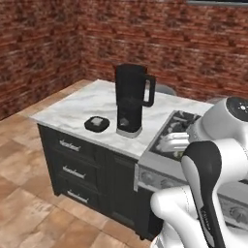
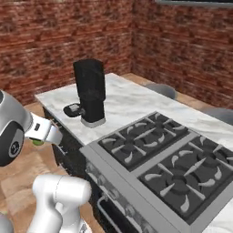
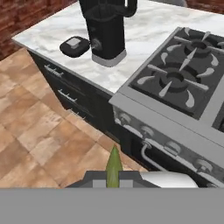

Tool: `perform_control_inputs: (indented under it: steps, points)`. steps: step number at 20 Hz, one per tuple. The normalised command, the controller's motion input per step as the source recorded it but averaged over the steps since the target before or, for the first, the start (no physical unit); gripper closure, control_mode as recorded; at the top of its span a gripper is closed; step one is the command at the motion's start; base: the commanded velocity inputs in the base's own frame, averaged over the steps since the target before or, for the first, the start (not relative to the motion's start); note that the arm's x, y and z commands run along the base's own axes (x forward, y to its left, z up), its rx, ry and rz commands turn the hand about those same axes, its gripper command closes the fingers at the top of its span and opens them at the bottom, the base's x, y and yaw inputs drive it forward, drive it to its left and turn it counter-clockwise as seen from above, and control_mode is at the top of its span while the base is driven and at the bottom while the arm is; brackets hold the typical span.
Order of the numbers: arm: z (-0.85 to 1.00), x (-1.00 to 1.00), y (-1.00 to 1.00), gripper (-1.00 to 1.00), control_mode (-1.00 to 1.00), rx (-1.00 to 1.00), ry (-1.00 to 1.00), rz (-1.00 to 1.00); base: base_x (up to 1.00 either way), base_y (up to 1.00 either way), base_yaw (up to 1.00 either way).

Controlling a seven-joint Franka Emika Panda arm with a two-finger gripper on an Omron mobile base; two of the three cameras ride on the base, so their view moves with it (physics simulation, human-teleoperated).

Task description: Grab the lemon wedge and lime from the fridge, place them in the blender, close the lid, and turn on the blender to create a marinade.

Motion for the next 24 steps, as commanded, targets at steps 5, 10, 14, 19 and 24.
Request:
perform_control_inputs:
  steps: [5, 10, 14, 19, 24]
  points:
    - [0.0, 0.0, 0.0, 1.0, 1.0, 0.0, 0.0, 0.0, 1.0, 0.62, -0.47]
    - [0.0, 0.0, 0.0, 1.0, 1.0, 0.0, 0.0, 0.0, 0.96, 0.82, -0.44]
    - [0.0, 0.0, 0.0, 1.0, 1.0, 0.0, 0.0, 0.0, 0.95, 0.96, -0.34]
    - [0.0, 0.0, 0.0, 1.0, 1.0, 0.0, 0.0, 0.0, 1.0, 0.55, -0.2]
    - [0.39, 0.24, 0.17, 1.0, -1.0, -0.04, -0.06, -0.03, 0.55, 0.18, -0.07]
